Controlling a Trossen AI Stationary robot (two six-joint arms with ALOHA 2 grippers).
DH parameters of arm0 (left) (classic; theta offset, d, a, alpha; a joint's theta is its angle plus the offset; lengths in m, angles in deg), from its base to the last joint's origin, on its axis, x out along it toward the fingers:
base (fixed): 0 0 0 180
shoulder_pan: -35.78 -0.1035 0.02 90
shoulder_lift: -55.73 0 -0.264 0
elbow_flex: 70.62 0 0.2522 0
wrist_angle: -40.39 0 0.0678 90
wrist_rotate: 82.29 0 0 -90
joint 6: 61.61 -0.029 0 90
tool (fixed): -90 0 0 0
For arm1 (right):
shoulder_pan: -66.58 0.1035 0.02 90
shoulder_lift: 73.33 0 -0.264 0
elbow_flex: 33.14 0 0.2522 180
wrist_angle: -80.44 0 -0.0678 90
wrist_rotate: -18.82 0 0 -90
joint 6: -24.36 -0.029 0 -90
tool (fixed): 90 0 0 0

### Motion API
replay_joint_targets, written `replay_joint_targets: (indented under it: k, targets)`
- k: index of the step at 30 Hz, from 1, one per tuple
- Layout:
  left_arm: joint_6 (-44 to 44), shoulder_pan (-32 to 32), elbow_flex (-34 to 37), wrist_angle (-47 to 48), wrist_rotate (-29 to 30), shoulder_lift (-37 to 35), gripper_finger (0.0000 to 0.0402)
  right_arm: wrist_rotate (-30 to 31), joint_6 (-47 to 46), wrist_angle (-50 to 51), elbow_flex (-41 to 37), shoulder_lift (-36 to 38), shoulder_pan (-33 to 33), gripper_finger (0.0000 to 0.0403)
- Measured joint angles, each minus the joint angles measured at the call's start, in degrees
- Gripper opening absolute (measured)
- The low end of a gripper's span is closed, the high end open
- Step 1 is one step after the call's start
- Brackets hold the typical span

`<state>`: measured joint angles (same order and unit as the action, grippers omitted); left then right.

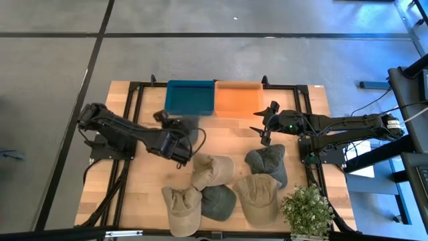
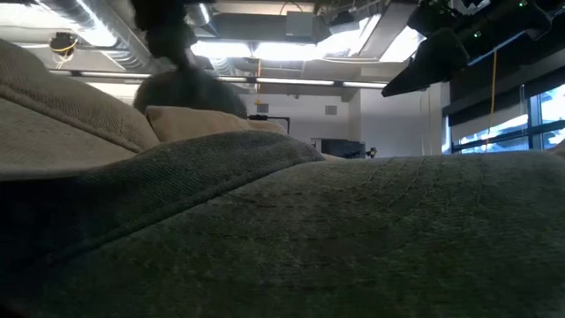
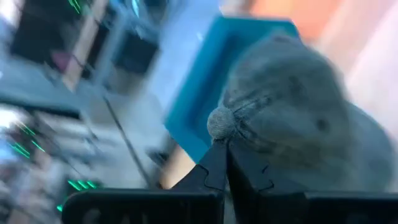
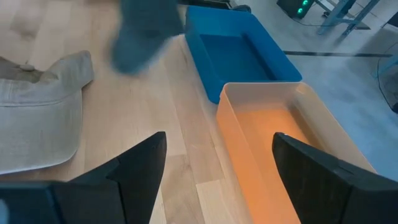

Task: Pick & Place hat
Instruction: Put the top left black cap into the blue bin

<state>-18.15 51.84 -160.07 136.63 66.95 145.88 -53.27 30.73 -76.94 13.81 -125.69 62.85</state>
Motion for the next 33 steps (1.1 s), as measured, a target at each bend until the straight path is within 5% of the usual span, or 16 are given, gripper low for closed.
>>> replay_joint_targets:
  k: [9, 12, 25, 33]
  targets:
    - [-35.2, -6.5, -3.9, -0.4, 25.2, 0.0, 0.0002, 0.0, 0.0, 0.1, 0.0, 0.0, 0.0, 0.0292]
    - [-43.3, -10.6, -3.9, -0.4, 28.0, -0.1, 0.0002, 0.0, 0.0, 0.0, 0.0, 0.0, 0.0, 0.0292]
    - [-73.6, -25.9, -4.0, -9.6, 20.5, -1.6, 0.0002, 0.2, -1.6, -1.6, 0.0, 0.0, 0.0, 0.0292]
    - [-97.9, -30.2, -4.0, -44.1, -5.6, -4.9, 0.0002, 0.5, -1.8, -2.8, 0.0, 0.0, 0.0, 0.0292]
